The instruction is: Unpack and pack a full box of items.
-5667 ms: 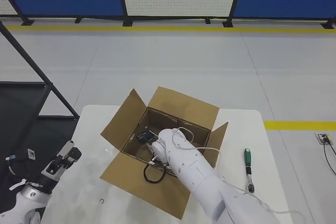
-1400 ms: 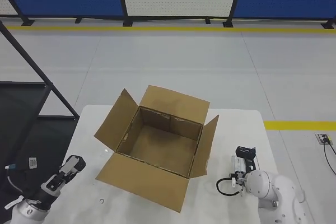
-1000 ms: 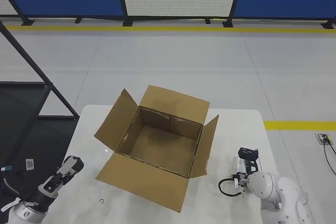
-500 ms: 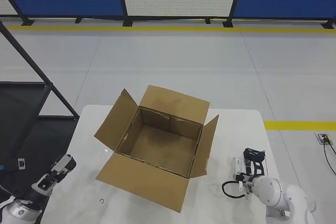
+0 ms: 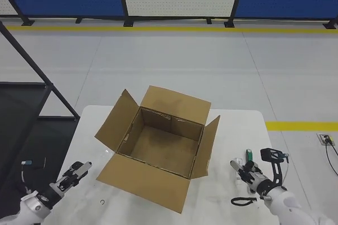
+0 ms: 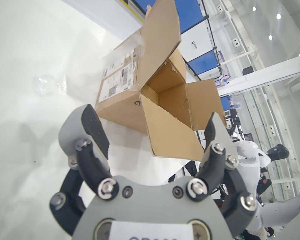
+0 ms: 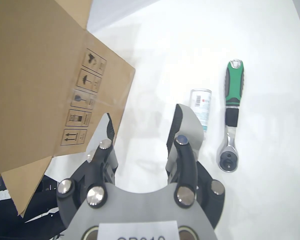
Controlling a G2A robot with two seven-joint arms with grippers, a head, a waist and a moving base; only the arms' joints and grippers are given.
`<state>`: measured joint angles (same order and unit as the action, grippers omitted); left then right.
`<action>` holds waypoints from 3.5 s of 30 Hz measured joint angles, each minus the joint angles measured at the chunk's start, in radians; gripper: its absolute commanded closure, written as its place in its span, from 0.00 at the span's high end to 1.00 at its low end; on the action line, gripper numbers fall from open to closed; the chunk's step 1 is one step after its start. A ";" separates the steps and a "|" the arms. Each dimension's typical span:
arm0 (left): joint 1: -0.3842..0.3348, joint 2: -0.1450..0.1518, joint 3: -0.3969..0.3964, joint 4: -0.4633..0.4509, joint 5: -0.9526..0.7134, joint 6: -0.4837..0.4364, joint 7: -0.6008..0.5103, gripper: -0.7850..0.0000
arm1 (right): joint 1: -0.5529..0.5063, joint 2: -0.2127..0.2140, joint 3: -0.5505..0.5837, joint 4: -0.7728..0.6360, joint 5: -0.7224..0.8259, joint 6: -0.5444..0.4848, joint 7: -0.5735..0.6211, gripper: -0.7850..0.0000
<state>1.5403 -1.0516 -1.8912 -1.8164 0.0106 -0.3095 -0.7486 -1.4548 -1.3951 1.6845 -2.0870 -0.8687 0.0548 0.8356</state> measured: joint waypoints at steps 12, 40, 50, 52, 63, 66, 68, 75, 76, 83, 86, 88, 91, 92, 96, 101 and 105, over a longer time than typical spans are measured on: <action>-0.074 0.009 0.048 0.062 0.100 0.003 -0.024 1.00 | 0.001 0.000 -0.001 0.001 -0.003 0.002 0.002 1.00; -0.063 0.029 0.128 0.012 0.072 -0.021 -0.156 0.00 | 0.060 0.027 -0.010 0.046 0.047 0.053 -0.052 1.00; -0.007 0.036 0.128 -0.035 0.050 -0.035 -0.167 0.00 | 0.110 0.036 -0.034 0.065 0.050 0.092 -0.032 1.00; 0.002 0.037 0.126 -0.042 0.046 -0.037 -0.169 0.01 | 0.120 0.038 -0.043 0.067 0.047 0.099 -0.025 1.00; 0.045 0.044 0.117 -0.065 0.031 -0.050 -0.174 0.39 | 0.190 0.046 -0.126 0.103 -0.005 0.131 0.023 1.00; 0.055 0.048 0.115 -0.074 0.041 -0.064 -0.193 0.44 | 0.205 0.048 -0.142 0.111 -0.020 0.144 0.028 1.00; 0.063 0.050 0.114 -0.081 0.046 -0.078 -0.207 0.44 | 0.209 0.049 -0.148 0.110 -0.038 0.164 0.024 1.00; 0.089 0.058 0.109 -0.115 0.054 -0.129 -0.242 0.47 | 0.180 0.057 -0.164 0.073 -0.166 0.218 0.037 1.00; 0.092 0.059 0.108 -0.119 0.057 -0.134 -0.244 0.49 | 0.173 0.059 -0.165 0.067 -0.191 0.225 0.050 1.00; 0.103 0.066 0.080 -0.124 0.050 -0.148 -0.234 1.00 | 0.165 0.061 -0.168 0.053 -0.261 0.283 0.101 1.00; 0.106 0.070 0.056 -0.119 0.031 -0.149 -0.233 1.00 | 0.159 0.061 -0.167 0.060 -0.247 0.274 0.086 1.00; 0.110 0.071 0.039 -0.115 0.018 -0.149 -0.224 1.00 | 0.156 0.061 -0.159 0.077 -0.255 0.288 0.060 1.00; 0.120 0.073 0.011 -0.108 -0.015 -0.147 -0.201 1.00 | 0.162 0.064 -0.167 0.103 -0.358 0.337 0.065 1.00; 0.124 0.073 0.001 -0.106 -0.031 -0.144 -0.190 1.00 | 0.168 0.065 -0.177 0.116 -0.410 0.350 0.082 1.00; 0.136 0.074 -0.020 -0.107 -0.066 -0.139 -0.163 1.00 | 0.201 0.071 -0.209 0.167 -0.517 0.286 0.170 1.00; 0.143 0.075 -0.032 -0.111 -0.089 -0.131 -0.144 1.00 | 0.226 0.074 -0.240 0.218 -0.566 0.203 0.236 1.00; 0.146 0.075 -0.037 -0.116 -0.100 -0.127 -0.125 1.00 | 0.241 0.072 -0.264 0.257 -0.599 0.195 0.272 0.96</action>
<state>1.6862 -0.9764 -1.9280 -1.9321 -0.0893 -0.4364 -0.8734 -1.2136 -1.3226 1.4204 -1.8305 -1.4676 0.2493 1.1072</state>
